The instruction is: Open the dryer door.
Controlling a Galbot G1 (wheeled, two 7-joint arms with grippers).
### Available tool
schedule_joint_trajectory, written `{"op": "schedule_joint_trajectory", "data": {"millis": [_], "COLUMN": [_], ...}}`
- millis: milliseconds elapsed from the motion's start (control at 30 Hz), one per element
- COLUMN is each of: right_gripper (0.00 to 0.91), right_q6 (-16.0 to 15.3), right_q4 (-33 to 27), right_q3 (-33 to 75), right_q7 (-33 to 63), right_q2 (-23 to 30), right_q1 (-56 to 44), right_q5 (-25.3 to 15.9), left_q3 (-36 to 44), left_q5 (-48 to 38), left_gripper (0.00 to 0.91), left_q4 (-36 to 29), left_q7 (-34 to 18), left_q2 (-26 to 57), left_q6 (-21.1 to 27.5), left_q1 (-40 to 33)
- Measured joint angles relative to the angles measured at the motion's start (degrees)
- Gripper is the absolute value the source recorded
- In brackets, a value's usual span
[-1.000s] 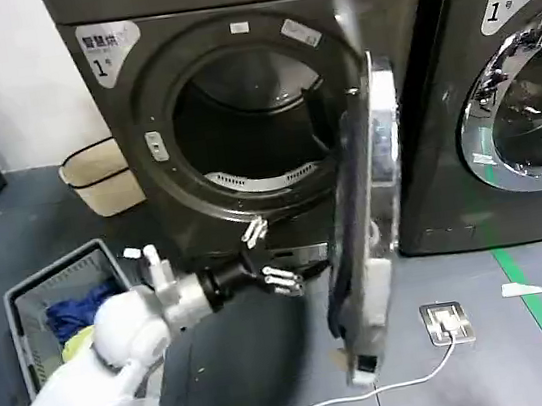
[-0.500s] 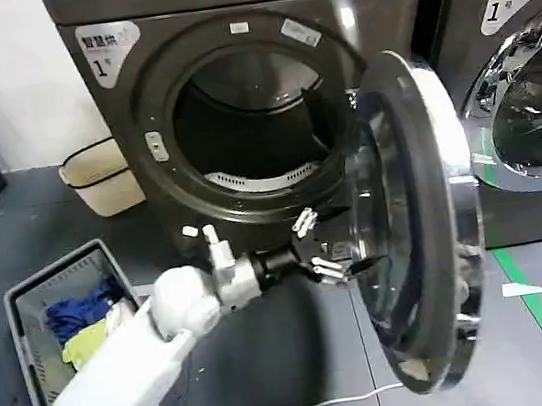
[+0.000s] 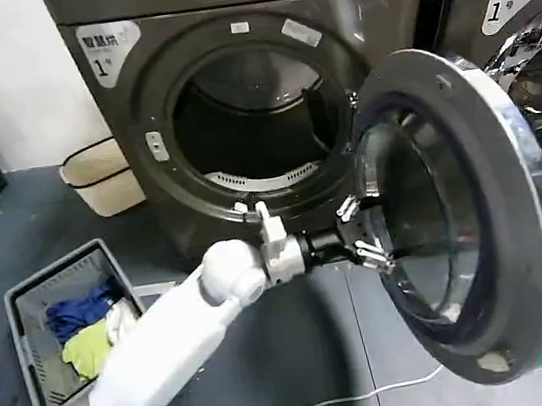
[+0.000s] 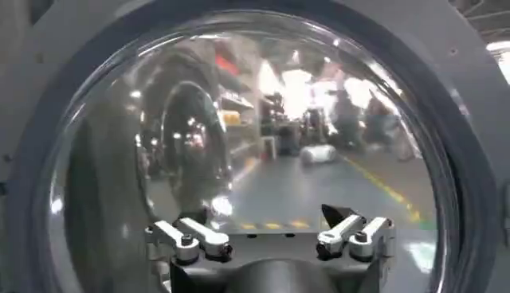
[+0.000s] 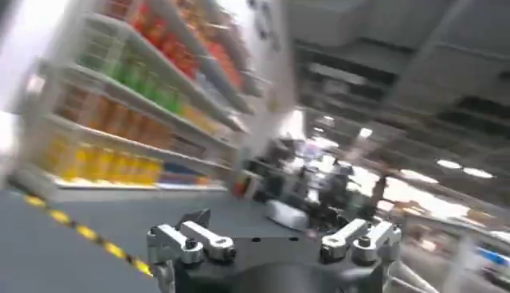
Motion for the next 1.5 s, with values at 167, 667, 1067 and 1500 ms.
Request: {"op": "schedule_joint_trajectory", "data": {"millis": [167, 667, 1067, 1500], "right_gripper": [0.907, 0.907, 0.907, 0.907], "right_q6": [-4.46, -7.39, -7.24, -7.22], "right_q4": [-1.55, -7.32, -6.12, -5.89], "right_q3": [3.27, 10.76, 10.91, 11.17], "right_q7": [3.73, 6.89, 6.62, 6.55], "right_q2": [0.41, -0.08, 1.08, 1.02], "right_q1": [0.22, 0.49, 0.71, 0.48], "right_q5": [-0.23, -1.02, -0.96, -0.89], "left_q3": [1.92, 2.94, 3.95, 4.28], "left_q5": [-0.05, 1.38, 1.46, 2.24], "left_gripper": [0.907, 0.907, 0.907, 0.907], "left_q4": [2.7, 9.56, 14.62, 17.53], "left_q7": [0.0, -0.02, -2.03, -3.84], "left_q2": [-2.64, -9.66, -14.07, -17.3], "left_q6": [-0.44, -1.17, -1.55, -1.18], "left_q1": [-2.85, -5.64, -7.98, -9.12]}}
